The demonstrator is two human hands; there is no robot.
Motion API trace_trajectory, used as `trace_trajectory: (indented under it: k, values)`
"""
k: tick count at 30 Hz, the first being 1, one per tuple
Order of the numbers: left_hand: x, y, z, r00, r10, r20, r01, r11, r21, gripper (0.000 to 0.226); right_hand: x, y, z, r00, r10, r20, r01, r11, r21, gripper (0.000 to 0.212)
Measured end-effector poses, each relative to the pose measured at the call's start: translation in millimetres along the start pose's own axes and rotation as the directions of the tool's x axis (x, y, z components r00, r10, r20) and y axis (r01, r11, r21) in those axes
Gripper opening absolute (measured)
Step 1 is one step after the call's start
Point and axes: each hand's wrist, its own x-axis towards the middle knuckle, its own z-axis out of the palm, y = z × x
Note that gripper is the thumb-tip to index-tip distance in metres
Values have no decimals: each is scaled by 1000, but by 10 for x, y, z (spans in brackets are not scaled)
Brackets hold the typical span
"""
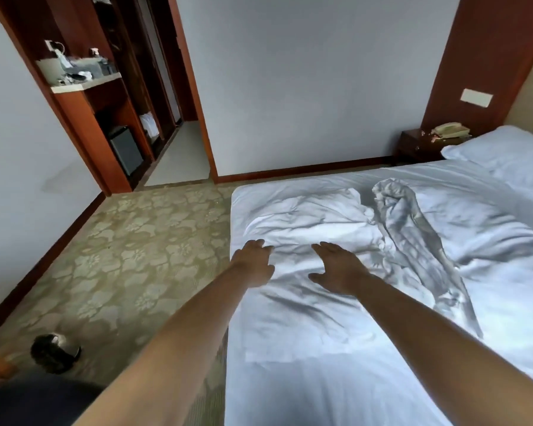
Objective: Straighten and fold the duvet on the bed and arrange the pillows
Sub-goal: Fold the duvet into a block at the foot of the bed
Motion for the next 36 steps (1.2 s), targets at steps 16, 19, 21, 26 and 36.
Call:
trace_trajectory:
  k: [16,19,21,26,36]
  values:
    - [725,-661,-83,938,340,68,-340,940,-21,57,291,-703,240,937,348,16,-348,936,47,75]
    - [1012,-602,19,917,386,101,-387,922,-3,58,477,-517,366,911,411,30,-413,908,72,76]
    - [1173,-585,40,907,397,137,-403,915,13,58,603,-429,419,898,437,43,-439,893,100,75]
    - [1656,-660,15,905,409,114,-416,909,43,55,983,-322,406,899,438,2,-435,893,112,73]
    - [2955,-848,-352,805,584,108,-592,802,73,51,2021,-285,33,799,599,-60,-587,797,143,73]
